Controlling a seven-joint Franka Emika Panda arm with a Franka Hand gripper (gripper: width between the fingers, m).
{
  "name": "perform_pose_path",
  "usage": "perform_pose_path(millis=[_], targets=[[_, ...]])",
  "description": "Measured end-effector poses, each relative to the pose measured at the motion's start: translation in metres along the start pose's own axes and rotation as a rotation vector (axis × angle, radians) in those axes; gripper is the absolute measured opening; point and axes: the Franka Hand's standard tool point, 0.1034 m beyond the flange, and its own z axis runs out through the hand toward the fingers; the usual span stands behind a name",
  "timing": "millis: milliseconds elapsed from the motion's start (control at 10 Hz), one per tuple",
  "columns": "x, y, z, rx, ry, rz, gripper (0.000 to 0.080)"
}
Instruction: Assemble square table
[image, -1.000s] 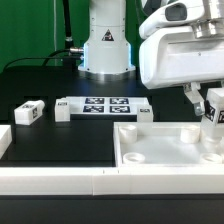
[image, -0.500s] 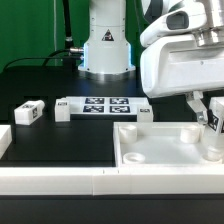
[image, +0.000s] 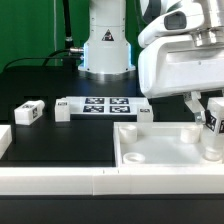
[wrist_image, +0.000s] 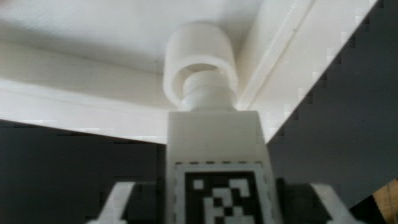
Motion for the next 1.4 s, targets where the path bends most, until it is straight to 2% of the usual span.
perform_pose_path(millis=[700,1200,1400], targets=[[-0.014,-0.001,0.012,0.005,-0.023,-0.003,0.0284],[-0.012,-0.001,0.013,-0.001,0.009,-0.004,0.0284],[-0.012,-0.001,0.012,-0.001,0.009,-0.004,0.0565]])
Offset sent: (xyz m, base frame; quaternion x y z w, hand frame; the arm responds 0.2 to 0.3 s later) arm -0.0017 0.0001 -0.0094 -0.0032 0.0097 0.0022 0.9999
